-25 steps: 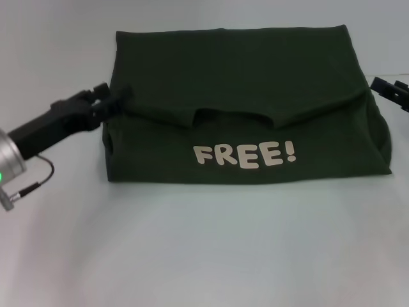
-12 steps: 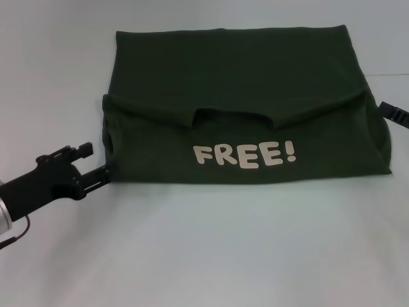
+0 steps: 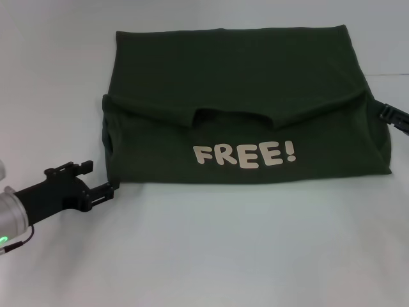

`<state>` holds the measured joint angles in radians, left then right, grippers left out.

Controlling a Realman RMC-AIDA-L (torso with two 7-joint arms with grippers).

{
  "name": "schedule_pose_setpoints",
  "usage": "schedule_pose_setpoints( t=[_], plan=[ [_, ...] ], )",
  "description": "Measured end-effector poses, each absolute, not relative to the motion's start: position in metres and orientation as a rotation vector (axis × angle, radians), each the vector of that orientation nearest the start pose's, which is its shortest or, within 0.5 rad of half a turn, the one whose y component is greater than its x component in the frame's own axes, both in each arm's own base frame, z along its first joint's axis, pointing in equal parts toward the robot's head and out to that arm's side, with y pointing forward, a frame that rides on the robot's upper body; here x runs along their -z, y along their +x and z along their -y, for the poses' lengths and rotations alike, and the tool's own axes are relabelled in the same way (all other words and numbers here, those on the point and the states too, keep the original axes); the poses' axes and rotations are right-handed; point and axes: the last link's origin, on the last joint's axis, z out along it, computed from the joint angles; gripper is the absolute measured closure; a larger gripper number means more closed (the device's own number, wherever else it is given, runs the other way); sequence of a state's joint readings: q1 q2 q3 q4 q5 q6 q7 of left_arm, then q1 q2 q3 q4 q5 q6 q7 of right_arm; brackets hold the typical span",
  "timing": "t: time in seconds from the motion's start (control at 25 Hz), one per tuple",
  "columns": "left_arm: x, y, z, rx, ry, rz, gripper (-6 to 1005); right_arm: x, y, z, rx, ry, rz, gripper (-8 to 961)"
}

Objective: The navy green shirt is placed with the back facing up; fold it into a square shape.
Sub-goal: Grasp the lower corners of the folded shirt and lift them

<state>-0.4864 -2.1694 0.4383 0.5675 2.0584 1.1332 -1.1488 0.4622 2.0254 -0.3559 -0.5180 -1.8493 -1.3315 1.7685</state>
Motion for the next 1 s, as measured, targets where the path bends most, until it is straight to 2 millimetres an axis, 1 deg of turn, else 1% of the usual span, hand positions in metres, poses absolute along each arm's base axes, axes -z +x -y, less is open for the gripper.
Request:
schedule_pose_setpoints(
  t=[0.44, 0.72, 1.0],
  plan=[
    [0.038, -0.317, -0.347, 0.376, -2.362, 0.689, 261, -0.054, 0.340, -0.343, -1.017, -1.881, -1.381, 224],
    [0.042, -0.313, -0.349, 0.359, -2.389, 0.673, 261, -0.055, 0.343, -0.341, -1.015, -1.870, -1.384, 224],
    [0.041, -0.312, -0.350, 0.371, -2.387, 0.670, 262, -0.055, 0.345, -0.340, -1.011, -1.863, -1.386, 225]
  ],
)
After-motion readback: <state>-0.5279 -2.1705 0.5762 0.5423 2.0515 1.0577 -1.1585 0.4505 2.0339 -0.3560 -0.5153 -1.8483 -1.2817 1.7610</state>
